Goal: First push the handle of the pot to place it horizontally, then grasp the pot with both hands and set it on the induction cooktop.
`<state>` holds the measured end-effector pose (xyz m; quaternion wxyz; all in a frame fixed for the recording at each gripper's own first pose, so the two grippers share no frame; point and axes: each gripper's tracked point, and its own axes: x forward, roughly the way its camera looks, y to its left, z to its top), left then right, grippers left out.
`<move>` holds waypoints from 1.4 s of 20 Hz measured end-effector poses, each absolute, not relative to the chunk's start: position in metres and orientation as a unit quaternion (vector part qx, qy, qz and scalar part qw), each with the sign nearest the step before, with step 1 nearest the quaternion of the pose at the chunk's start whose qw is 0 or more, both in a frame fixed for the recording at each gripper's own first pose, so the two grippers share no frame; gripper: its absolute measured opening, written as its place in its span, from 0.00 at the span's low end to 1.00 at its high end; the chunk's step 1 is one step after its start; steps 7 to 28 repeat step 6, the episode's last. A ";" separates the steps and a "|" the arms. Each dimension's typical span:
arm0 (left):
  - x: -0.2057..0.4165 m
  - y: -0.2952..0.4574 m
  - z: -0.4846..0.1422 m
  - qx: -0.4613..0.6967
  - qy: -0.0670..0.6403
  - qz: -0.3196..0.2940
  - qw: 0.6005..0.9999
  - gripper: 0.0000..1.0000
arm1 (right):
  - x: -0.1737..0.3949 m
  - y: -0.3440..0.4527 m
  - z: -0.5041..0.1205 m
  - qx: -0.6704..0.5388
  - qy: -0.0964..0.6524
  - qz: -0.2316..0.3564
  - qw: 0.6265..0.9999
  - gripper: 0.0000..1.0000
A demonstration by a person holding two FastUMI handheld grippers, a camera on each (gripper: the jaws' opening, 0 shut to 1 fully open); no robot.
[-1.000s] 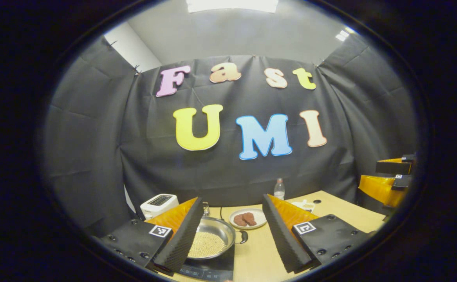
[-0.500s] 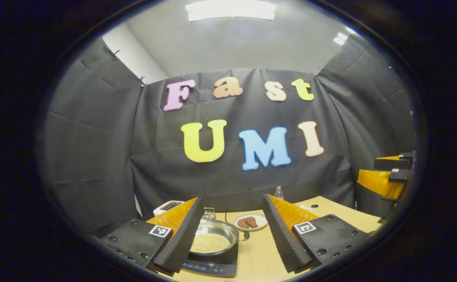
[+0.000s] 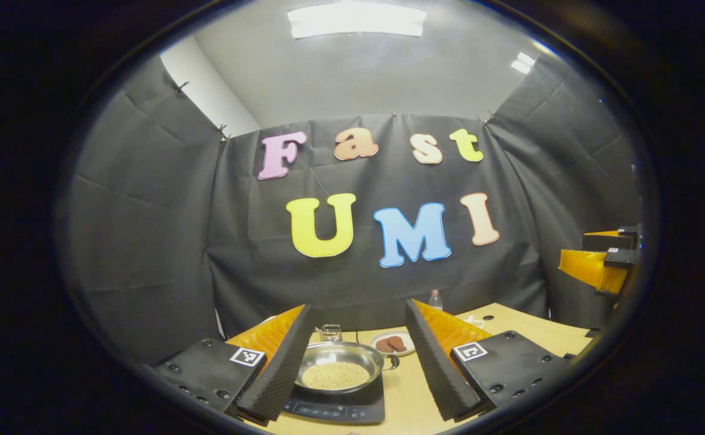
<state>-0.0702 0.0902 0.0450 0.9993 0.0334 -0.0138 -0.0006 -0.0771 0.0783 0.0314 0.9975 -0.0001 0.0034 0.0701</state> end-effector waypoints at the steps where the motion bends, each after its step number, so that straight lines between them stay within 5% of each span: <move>1: -0.072 0.091 0.044 0.031 -0.013 -0.001 0.999 1.00 | -0.078 0.079 0.031 0.001 0.003 0.069 0.998 0.97; 28: -0.078 0.092 0.048 0.040 -0.017 0.001 0.999 0.98 | -0.081 0.076 0.034 0.006 0.001 0.067 0.998 0.97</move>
